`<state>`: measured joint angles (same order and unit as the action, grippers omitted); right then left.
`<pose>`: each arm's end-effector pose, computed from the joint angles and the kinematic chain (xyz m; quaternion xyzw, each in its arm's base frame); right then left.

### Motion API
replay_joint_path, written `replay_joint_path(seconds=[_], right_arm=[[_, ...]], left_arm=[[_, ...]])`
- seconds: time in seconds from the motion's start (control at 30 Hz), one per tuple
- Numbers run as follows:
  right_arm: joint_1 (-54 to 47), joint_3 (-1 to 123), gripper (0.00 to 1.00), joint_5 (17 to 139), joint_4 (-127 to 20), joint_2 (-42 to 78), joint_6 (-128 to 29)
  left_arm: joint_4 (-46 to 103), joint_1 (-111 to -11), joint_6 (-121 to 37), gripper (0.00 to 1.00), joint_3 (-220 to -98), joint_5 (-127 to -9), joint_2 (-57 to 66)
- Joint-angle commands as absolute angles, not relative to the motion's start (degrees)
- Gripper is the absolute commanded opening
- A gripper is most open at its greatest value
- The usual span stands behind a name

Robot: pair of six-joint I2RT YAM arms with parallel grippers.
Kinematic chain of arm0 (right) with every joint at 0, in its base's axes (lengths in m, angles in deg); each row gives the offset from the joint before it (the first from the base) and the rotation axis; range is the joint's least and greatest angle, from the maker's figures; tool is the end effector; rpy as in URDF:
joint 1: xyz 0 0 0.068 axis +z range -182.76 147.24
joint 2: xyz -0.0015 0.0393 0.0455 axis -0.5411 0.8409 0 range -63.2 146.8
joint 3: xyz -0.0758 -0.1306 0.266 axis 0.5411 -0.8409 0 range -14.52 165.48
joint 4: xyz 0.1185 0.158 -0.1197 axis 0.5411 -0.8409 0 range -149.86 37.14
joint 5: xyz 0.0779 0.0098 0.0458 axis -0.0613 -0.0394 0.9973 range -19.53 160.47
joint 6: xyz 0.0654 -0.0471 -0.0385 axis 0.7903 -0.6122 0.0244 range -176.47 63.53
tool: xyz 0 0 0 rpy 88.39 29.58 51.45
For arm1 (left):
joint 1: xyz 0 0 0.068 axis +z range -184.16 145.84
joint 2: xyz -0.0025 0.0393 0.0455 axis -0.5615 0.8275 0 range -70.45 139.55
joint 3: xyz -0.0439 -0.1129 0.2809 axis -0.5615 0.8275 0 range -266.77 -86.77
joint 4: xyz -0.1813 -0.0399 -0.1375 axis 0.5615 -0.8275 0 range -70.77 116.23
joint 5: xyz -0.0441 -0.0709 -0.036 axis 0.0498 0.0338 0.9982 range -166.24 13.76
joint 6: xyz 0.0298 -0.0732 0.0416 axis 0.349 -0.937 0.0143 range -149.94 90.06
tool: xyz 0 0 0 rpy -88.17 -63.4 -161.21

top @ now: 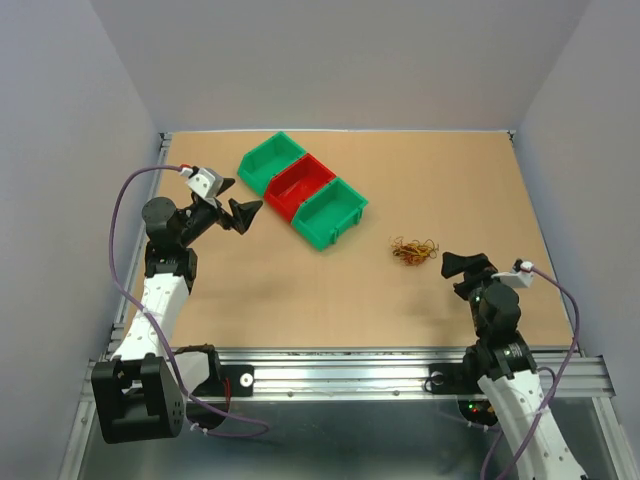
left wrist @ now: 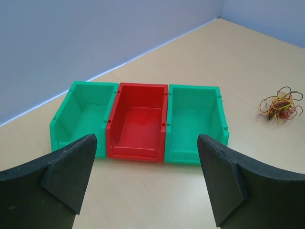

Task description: Untangle the cables

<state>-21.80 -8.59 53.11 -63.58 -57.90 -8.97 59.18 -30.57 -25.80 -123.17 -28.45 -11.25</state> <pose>0.0853 -0.0078 0.1770 0.3296 0.6892 0.2091 0.6105 0.2150 -0.0456 0.3651 0.3135 0.5853 -0.2121 0.7171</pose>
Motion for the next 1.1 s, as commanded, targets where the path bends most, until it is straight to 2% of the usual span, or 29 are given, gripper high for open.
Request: replay_joint_path(seconds=[0.0, 0.17, 0.3, 0.43, 0.53, 0.73, 1.0, 1.07], right_arm=[[-21.8, -2.5, 1.0, 57.9, -62.9, -50.1, -12.4], [-21.8, 5.5, 1.0, 57.5, -61.4, -30.7, -15.9], [-21.7, 9.4, 1.0, 58.3, -59.7, -21.5, -16.0], [-21.7, 10.6, 0.99, 59.5, -58.4, -18.9, -15.7], [-21.6, 11.6, 0.99, 59.8, -57.7, -15.9, -16.1], [-20.4, 13.7, 0.99, 61.1, -54.9, -6.9, -17.4], [-15.2, 19.4, 0.99, 59.3, -50.5, 6.8, -17.6], [-14.0, 20.5, 0.96, 58.4, -49.6, 10.3, -17.6]], left_arm=[[61.1, -30.6, -24.4, 0.99, -124.7, -26.1, -11.4], [61.0, -32.7, -22.4, 0.99, -123.7, -28.7, -12.2], [60.5, -35.8, -19.8, 0.99, -123.2, -32.4, -12.2], [56.6, -41.3, -16.6, 0.99, -125.6, -42.5, -8.2], [51.6, -44.7, -14.6, 0.94, -129.7, -46.8, -3.1], [47.9, -48.4, -13.4, 0.92, -134.3, -55.5, 4.5], [44.2, -52.2, -11.7, 0.91, -142.4, -61.1, 15.4], [43.5, -53.8, -11.1, 0.9, -143.7, -63.3, 17.9]])
